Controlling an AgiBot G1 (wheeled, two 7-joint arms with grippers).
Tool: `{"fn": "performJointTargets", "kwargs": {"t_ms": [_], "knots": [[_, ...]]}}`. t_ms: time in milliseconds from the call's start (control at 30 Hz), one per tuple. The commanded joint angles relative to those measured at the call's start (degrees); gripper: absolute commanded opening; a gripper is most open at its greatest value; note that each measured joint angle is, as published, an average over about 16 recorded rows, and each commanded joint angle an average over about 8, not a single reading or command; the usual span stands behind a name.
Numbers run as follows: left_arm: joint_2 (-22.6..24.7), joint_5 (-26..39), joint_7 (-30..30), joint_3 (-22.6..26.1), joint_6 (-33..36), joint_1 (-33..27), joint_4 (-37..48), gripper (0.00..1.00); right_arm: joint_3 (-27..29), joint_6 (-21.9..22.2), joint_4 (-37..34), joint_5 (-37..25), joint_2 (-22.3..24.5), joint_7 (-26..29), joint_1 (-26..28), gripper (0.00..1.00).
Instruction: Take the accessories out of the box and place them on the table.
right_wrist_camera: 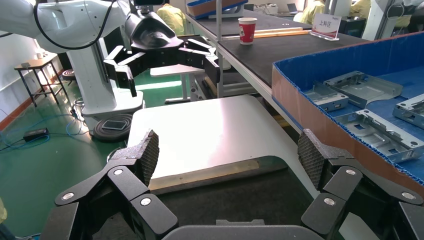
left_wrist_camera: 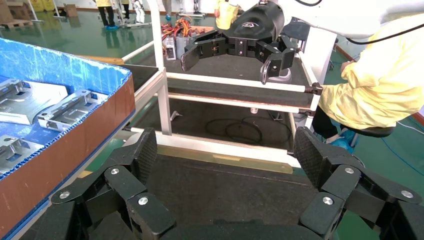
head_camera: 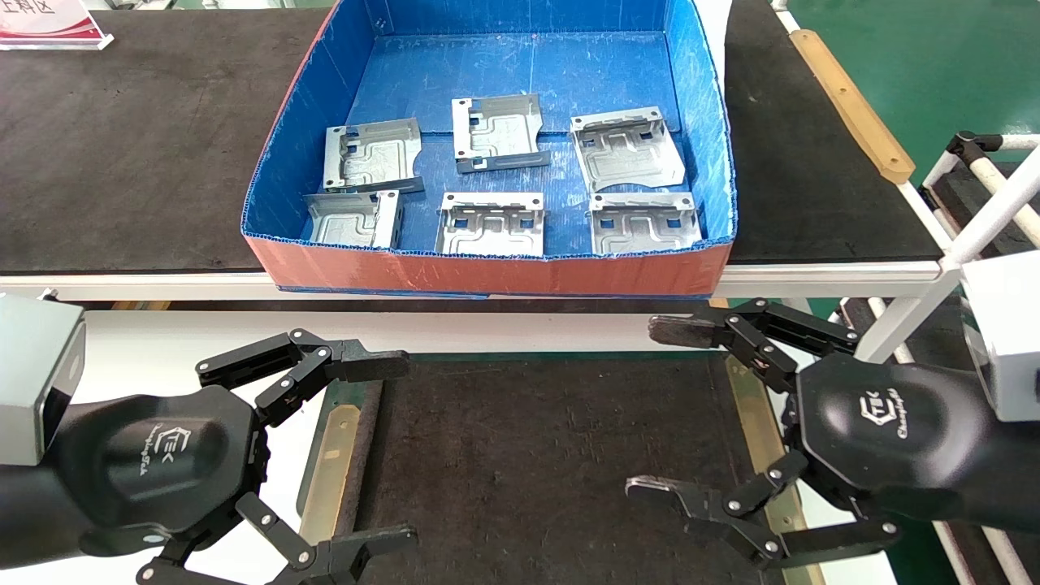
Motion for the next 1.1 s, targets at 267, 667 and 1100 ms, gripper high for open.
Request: {"fn": "performJointTargets", "kwargs": {"t_ms": [267, 667, 1100], "knots": [[0.0, 0.0, 0.0, 0.0, 0.0, 0.0, 0.0, 1.00, 0.0, 0.0, 0.0, 0.0, 0.0, 0.0, 0.0, 1.00], [0.0, 0.0, 0.0, 0.0, 0.0, 0.0, 0.0, 1.00, 0.0, 0.0, 0.0, 0.0, 0.0, 0.0, 0.0, 1.00], [0.0, 0.5, -0.6, 0.2, -0.8, 0.3, -1.1, 1.00, 0.0, 0.0, 0.0, 0.0, 0.0, 0.0, 0.0, 1.00]]}}
